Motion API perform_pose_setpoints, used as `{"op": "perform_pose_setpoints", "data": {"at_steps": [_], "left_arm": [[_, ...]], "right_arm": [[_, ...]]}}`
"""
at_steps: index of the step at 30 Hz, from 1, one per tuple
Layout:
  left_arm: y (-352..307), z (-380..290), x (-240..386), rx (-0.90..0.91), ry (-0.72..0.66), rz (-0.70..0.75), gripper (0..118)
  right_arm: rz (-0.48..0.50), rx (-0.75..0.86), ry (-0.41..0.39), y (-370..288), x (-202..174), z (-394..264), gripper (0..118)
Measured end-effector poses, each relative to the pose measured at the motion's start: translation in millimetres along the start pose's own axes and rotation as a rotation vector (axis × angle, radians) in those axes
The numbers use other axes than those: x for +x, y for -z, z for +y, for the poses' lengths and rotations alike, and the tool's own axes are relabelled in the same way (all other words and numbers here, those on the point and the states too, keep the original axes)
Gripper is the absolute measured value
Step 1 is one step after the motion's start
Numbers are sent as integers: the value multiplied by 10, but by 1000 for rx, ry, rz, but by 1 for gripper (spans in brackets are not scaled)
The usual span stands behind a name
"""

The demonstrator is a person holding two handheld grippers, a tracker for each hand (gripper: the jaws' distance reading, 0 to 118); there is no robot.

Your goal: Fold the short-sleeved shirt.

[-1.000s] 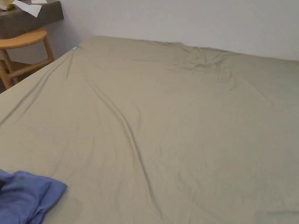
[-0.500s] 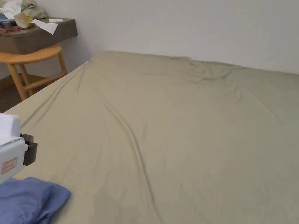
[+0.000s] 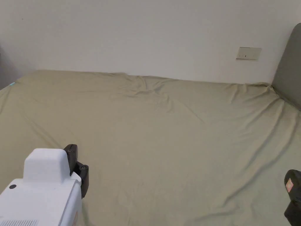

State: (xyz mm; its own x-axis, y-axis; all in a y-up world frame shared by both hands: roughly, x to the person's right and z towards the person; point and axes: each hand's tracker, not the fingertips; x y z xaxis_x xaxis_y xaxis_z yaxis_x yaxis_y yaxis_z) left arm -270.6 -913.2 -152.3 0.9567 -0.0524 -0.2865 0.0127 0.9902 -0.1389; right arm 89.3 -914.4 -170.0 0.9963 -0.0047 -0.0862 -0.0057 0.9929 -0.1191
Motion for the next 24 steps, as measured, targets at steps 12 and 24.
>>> {"op": "perform_pose_setpoints", "data": {"at_steps": [12, 24], "left_arm": [[-62, -23, -23, -73, 35, -55, 26], [-184, 98, -57, -78, -5, -81, 118]], "right_arm": [[35, -78, -28, 93, -72, -201, 94], [20, -58, -21, 72, -39, -137, 118]]}}
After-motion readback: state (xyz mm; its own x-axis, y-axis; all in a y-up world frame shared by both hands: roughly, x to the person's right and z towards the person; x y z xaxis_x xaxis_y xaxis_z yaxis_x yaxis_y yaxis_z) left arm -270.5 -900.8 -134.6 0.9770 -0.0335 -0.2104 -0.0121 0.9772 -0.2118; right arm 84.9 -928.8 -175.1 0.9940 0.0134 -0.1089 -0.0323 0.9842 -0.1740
